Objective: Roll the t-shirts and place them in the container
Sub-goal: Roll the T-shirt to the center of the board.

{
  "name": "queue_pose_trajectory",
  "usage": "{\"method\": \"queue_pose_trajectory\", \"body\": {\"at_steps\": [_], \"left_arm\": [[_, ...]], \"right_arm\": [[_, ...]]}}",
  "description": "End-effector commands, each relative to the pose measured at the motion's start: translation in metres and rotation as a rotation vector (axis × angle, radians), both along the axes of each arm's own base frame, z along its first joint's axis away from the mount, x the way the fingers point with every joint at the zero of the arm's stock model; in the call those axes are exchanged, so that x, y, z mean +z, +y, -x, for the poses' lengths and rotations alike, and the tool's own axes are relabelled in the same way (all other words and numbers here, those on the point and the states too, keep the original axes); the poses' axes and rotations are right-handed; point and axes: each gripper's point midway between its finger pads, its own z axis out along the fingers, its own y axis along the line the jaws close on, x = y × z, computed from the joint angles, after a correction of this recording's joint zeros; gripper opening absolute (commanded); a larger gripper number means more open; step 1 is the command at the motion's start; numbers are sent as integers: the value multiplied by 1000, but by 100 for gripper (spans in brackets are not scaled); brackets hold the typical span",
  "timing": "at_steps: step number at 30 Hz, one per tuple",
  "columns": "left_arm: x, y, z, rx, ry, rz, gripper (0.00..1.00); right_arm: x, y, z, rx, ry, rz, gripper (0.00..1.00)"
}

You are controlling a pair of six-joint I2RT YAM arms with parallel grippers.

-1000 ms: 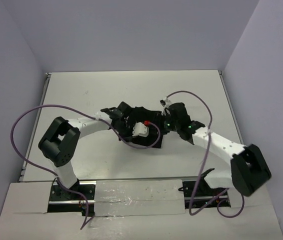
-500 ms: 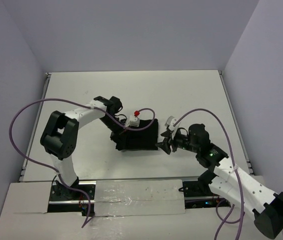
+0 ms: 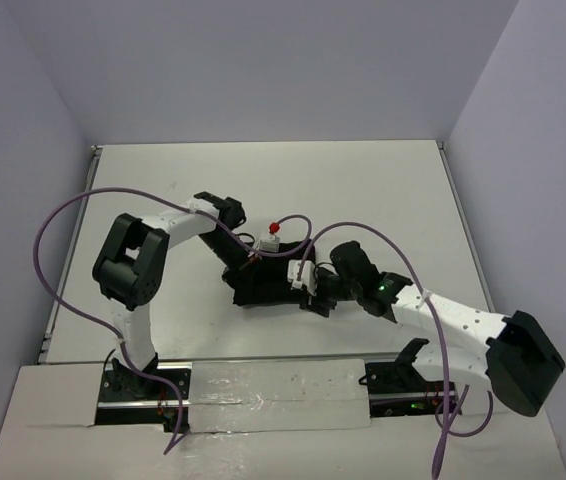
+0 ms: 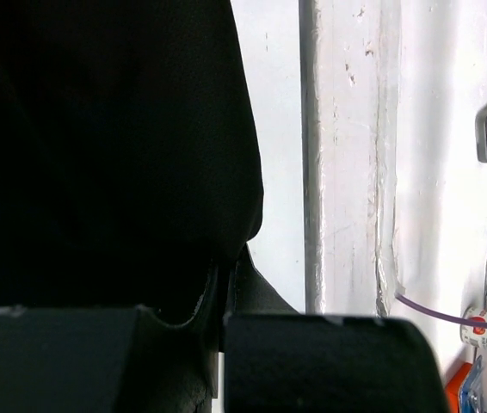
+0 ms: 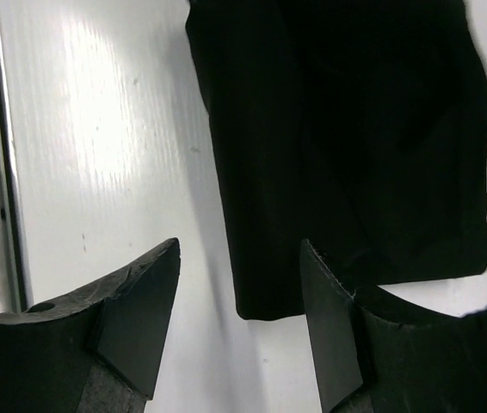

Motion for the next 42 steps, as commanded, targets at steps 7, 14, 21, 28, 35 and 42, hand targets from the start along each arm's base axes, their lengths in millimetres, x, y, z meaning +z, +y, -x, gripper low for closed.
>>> {"method": "queue_pose_trajectory", "body": {"at_steps": [7, 14, 21, 28, 35, 42], "left_arm": [[12, -3, -4, -10, 54, 85, 1], [8, 9, 3, -4, 101, 49, 4], [20, 19, 30, 30, 177, 68, 5], [9, 11, 15, 144, 250, 37, 34], [16, 0, -48, 262, 171, 50, 69], [31, 12, -87, 297, -211, 12, 87]], "right_arm": [[-13, 8, -23, 44, -46, 147, 48], [-6, 3, 5, 125, 108, 176, 0], [17, 9, 49, 133, 459, 77, 0], [1, 6, 43, 44, 733, 45, 0], [-11, 2, 25, -28, 888, 94, 0], [-16, -2, 13, -88, 965, 67, 0]]}}
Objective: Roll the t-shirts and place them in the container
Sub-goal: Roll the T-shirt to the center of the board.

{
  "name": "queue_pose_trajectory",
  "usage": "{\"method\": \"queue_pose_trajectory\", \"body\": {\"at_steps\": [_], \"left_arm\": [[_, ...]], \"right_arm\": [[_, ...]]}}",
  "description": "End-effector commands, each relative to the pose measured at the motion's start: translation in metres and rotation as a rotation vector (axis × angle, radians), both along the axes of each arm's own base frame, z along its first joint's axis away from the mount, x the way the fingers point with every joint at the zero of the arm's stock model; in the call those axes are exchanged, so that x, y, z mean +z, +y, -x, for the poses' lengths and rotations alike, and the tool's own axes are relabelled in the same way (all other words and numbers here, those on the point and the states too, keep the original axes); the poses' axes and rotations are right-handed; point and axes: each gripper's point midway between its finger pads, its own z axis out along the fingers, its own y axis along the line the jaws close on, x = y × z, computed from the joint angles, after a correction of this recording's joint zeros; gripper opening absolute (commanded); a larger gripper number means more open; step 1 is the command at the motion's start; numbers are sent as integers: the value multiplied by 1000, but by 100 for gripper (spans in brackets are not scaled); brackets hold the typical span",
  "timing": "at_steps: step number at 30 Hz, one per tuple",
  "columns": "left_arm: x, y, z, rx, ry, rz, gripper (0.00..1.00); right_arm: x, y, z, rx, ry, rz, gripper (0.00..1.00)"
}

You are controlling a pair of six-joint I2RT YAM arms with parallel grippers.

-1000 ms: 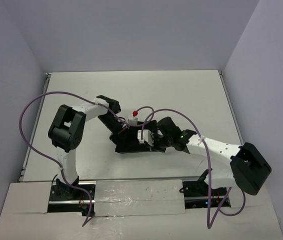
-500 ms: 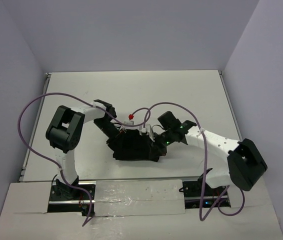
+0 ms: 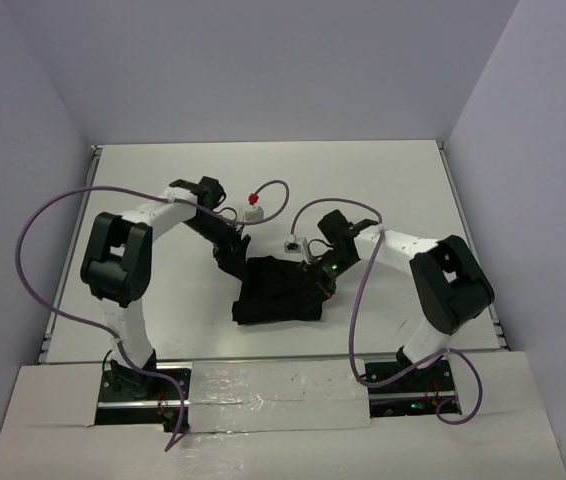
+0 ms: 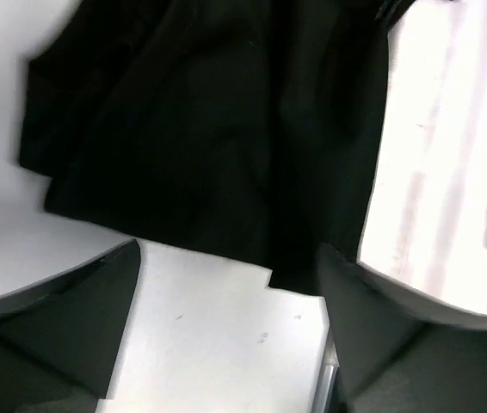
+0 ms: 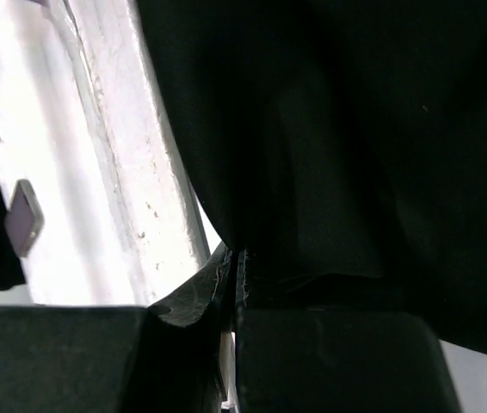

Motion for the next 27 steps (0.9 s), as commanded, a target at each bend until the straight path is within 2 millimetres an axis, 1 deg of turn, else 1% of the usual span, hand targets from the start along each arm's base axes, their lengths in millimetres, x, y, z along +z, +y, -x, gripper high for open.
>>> {"method": "queue_pose_trajectory", "body": {"at_steps": [1, 2, 3, 4, 5, 6, 7, 8, 9, 10, 11, 12, 13, 14, 16, 17, 18, 19, 20, 22, 23, 24, 25, 27], "left_arm": [[36, -2, -19, -19, -277, 25, 96], [30, 1, -6, -52, -281, 19, 99], [25, -2, 6, -123, -323, 11, 99], [30, -3, 15, -159, -369, 23, 99], [19, -1, 28, -190, -382, 21, 99], [16, -5, 41, -228, -391, 25, 99], [17, -6, 48, -239, -396, 25, 99], [11, -6, 58, -242, -364, 18, 99], [8, -11, 65, -238, -347, 20, 99], [6, -11, 68, -240, -358, 10, 99], [-4, -8, 75, -240, -353, -18, 99], [-5, -16, 73, -217, -383, -29, 99], [-12, -13, 71, -195, -394, -81, 99], [-14, -17, 70, -194, -414, -85, 99], [-16, -19, 70, -194, -432, -101, 99], [-22, -15, 70, -194, -448, -141, 99], [-27, -20, 71, -208, -475, -152, 99], [-34, -15, 71, -205, -485, -188, 99], [-36, -16, 70, -192, -494, -203, 98], [-36, -18, 64, -170, -501, -218, 80], [-35, -17, 63, -164, -500, -227, 64], [-29, -18, 59, -143, -507, -231, 12], [-26, -16, 58, -129, -496, -240, 0], [-11, -15, 55, -118, -464, -201, 0]], "right_arm": [[12, 2, -11, -42, 41, -27, 0], [13, 2, -13, -46, 41, -34, 0], [13, 2, -13, -45, 40, -36, 0], [13, 2, -14, -46, 39, -37, 0], [12, 1, -13, -46, 39, -35, 0], [11, 1, -14, -49, 38, -30, 0], [10, 1, -14, -49, 41, -29, 0], [10, 1, -14, -50, 43, -30, 0], [10, 2, -15, -51, 42, -29, 0], [9, 2, -15, -54, 46, -23, 0], [9, 2, -16, -55, 47, -22, 0], [9, 2, -17, -59, 47, -20, 0], [9, 2, -17, -57, 44, -18, 0], [9, 1, -17, -59, 45, -14, 0], [9, 1, -17, -60, 38, -11, 0], [10, 0, -18, -62, 32, -13, 0], [10, 0, -17, -63, 31, -12, 0], [9, 0, -18, -65, 28, -10, 0], [9, -1, -17, -67, 27, -8, 0], [9, -1, -17, -67, 20, -1, 0], [9, -2, -17, -69, 20, -1, 0], [10, -2, -17, -69, 14, -3, 0], [12, -2, -17, -68, 14, -6, 0], [16, -2, -16, -63, 17, -11, 0]]}}
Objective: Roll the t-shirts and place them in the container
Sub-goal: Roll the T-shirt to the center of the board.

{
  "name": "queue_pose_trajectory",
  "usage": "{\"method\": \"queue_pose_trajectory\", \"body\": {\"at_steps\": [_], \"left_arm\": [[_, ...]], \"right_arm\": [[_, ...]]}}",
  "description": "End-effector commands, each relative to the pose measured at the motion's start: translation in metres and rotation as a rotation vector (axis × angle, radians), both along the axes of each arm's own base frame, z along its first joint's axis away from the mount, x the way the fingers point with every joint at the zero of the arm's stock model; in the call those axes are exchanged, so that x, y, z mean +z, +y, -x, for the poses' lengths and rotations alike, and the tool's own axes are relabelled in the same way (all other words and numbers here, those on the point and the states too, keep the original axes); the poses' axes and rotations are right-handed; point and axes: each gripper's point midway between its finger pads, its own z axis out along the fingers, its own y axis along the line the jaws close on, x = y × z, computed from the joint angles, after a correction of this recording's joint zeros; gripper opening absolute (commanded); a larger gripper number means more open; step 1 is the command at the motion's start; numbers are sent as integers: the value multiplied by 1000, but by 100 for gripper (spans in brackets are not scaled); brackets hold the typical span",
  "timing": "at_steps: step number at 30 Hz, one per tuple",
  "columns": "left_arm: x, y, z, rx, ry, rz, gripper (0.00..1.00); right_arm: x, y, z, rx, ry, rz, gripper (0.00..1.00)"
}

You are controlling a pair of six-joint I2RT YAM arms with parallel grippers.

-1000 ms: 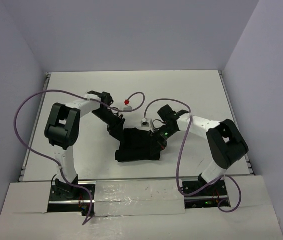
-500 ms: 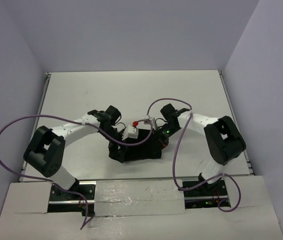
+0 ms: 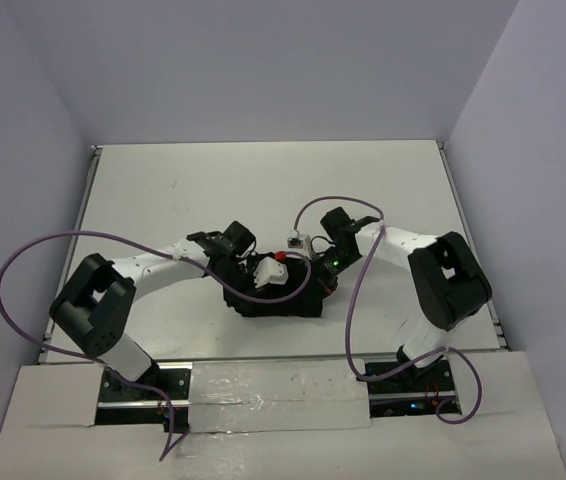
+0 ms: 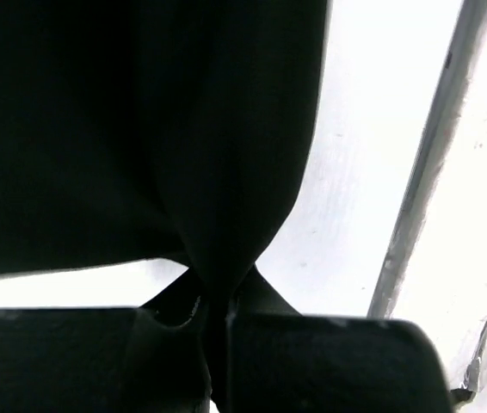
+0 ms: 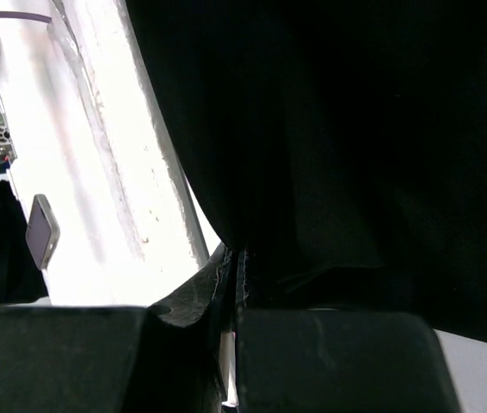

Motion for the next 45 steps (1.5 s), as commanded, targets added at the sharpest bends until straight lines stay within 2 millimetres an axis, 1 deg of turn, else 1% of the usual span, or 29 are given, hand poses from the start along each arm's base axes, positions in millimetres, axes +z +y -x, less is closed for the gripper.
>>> {"method": "queue_pose_trajectory", "body": {"at_steps": [1, 4, 5, 7, 9, 12, 13, 14, 15, 17, 18, 19, 21, 23, 26, 27, 29, 30, 32, 33, 35, 38, 39, 40, 41, 42, 43, 44, 45], "left_arm": [[33, 2, -17, 61, 4, 42, 0], [52, 9, 10, -11, 129, 66, 0], [61, 4, 21, -36, 187, 107, 0], [64, 7, 41, -47, 314, 102, 0], [67, 1, 48, -46, 399, 138, 1], [49, -3, 35, 8, 424, 119, 6], [40, -7, 24, 27, 411, 121, 9], [40, -11, 16, 46, 405, 122, 10], [34, -13, 11, 59, 422, 109, 12], [33, -20, -6, 79, 401, 113, 18], [30, -18, -12, 99, 400, 102, 21], [26, -17, -14, 104, 406, 96, 29], [18, -10, -18, 119, 388, 67, 39], [8, -1, -18, 121, 367, 25, 44], [1, 8, -21, 115, 322, -19, 52], [1, 11, -24, 118, 300, -35, 65], [4, 13, -31, 112, 263, -45, 68], [9, 16, -33, 111, 247, -52, 77], [20, 21, -43, 80, 189, -54, 90], [33, 27, -50, 63, 150, -53, 91], [56, 36, -59, 54, 83, -26, 98], [87, 48, -70, -8, -38, 32, 99], [109, 49, -72, -31, -122, 77, 99], [116, 48, -76, -85, -210, 114, 99], [142, 46, -72, -123, -318, 186, 99], [137, 45, -61, -159, -346, 219, 98], [152, 34, -71, -186, -481, 294, 97], [174, 24, -54, -242, -610, 357, 97], [150, 22, -37, -298, -629, 348, 98]], "right_arm": [[23, 5, -7, -4, -33, -37, 0], [38, 8, -5, -24, -7, -44, 0], [37, 6, -2, -37, 24, -21, 0], [33, 2, 3, -60, 83, 27, 0], [20, -4, 10, -71, 162, 85, 0], [4, -8, 1, -110, 174, 172, 0], [1, -9, -3, -122, 168, 194, 0], [-1, -10, -5, -132, 176, 207, 0], [-1, -9, -7, -137, 176, 208, 0], [-2, -10, -12, -147, 156, 211, 0], [-5, -13, -16, -164, 138, 234, 0], [-7, -14, -19, -166, 122, 242, 0], [-9, -13, -29, -179, 85, 254, 0], [-11, -12, -35, -179, 74, 260, 0], [-18, -12, -36, -175, 94, 273, 0], [-19, -11, -35, -177, 113, 263, 0], [-27, -14, -32, -180, 154, 277, 0], [-29, -16, -32, -189, 169, 279, 0], [-34, -18, -31, -197, 205, 290, 0], [-34, -19, -30, -202, 220, 294, 0], [-36, -18, -33, -204, 232, 293, 0], [-33, -14, -35, -198, 237, 270, 0], [-32, -13, -35, -199, 236, 264, 0], [-31, -12, -37, -201, 234, 259, 0], [-30, -12, -38, -203, 233, 254, 0], [-30, -12, -38, -203, 229, 254, 0], [-29, -11, -38, -204, 233, 256, 0], [-29, -11, -39, -204, 229, 256, 0], [-29, -11, -39, -203, 226, 256, 0]]}}
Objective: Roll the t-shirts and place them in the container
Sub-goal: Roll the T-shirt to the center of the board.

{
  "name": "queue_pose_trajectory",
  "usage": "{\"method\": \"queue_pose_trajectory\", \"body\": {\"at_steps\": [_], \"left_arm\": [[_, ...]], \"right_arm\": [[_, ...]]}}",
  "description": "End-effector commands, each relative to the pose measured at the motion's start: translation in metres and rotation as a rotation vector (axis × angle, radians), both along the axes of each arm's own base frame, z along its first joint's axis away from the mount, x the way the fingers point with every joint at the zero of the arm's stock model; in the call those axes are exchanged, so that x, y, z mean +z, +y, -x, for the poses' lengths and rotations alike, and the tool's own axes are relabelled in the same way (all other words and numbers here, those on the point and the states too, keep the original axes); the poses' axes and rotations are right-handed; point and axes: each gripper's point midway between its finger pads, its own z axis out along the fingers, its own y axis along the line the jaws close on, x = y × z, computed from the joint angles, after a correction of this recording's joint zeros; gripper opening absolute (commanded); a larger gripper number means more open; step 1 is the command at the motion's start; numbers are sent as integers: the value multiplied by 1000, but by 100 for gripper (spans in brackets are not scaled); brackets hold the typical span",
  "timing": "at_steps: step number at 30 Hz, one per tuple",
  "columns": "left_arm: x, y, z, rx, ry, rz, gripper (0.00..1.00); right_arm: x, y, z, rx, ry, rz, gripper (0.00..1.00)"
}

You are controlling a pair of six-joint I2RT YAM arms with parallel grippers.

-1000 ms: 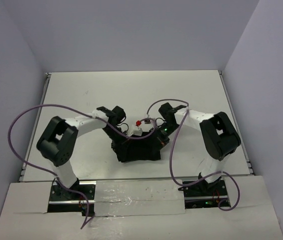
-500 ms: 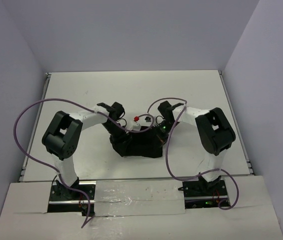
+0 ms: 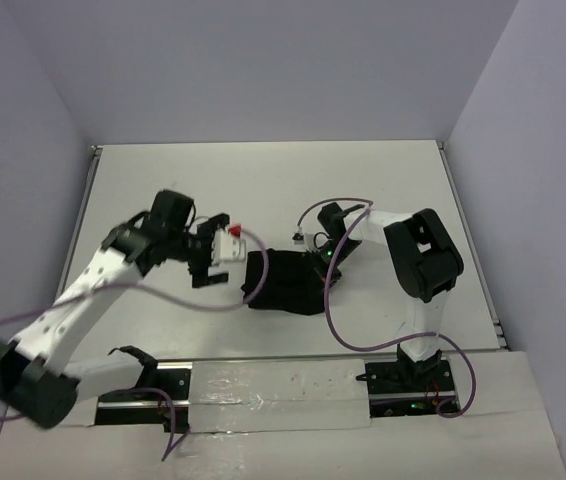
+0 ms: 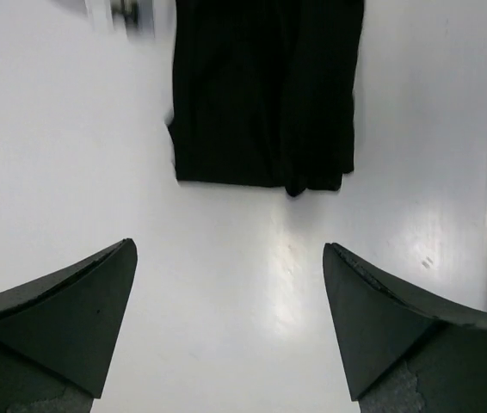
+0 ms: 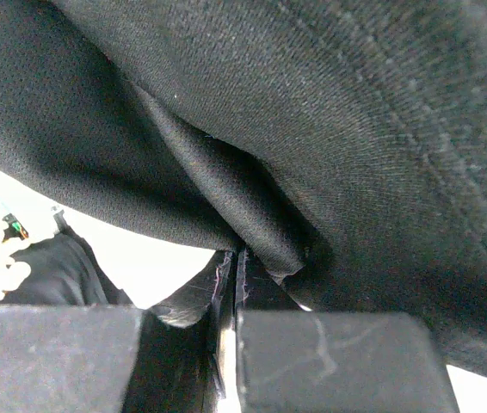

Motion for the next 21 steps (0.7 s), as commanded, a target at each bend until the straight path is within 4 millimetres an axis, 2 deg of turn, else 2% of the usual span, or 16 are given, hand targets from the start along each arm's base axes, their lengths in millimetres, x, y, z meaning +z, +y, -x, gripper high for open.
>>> {"method": "queue_pose_trajectory", "body": {"at_steps": [1, 2, 3, 4, 5, 7, 8, 9, 12, 14, 17, 21], "left_arm": [[14, -49, 39, -283, -336, 135, 98], [19, -53, 49, -301, -412, 164, 99], [-5, -52, 52, -295, -427, 118, 99], [-8, -58, 55, -305, -450, 120, 99], [-16, -74, 66, -356, -458, 119, 98], [-36, -78, 61, -315, -484, 63, 98], [-39, -93, 63, -329, -522, 72, 98], [-53, -89, 57, -294, -553, 20, 97], [-77, -94, 55, -298, -584, -34, 94], [-93, -88, 56, -320, -583, -71, 94], [-112, -74, 50, -300, -595, -155, 94], [-123, -67, 39, -223, -614, -187, 96]], "right_arm": [[7, 5, -10, -5, -24, -26, 0], [7, 5, -10, -6, -25, -30, 0], [7, 5, -10, -5, -27, -31, 0], [6, 6, -10, -8, -32, -33, 0], [6, 6, -11, -9, -35, -33, 0], [6, 6, -11, -13, -34, -33, 0], [7, 6, -11, -13, -37, -35, 0], [7, 6, -11, -13, -39, -31, 0], [7, 5, -12, -14, -43, -30, 0], [8, 6, -12, -11, -48, -32, 0], [8, 6, -13, -11, -51, -32, 0], [10, 5, -11, -6, -60, -36, 0]]}}
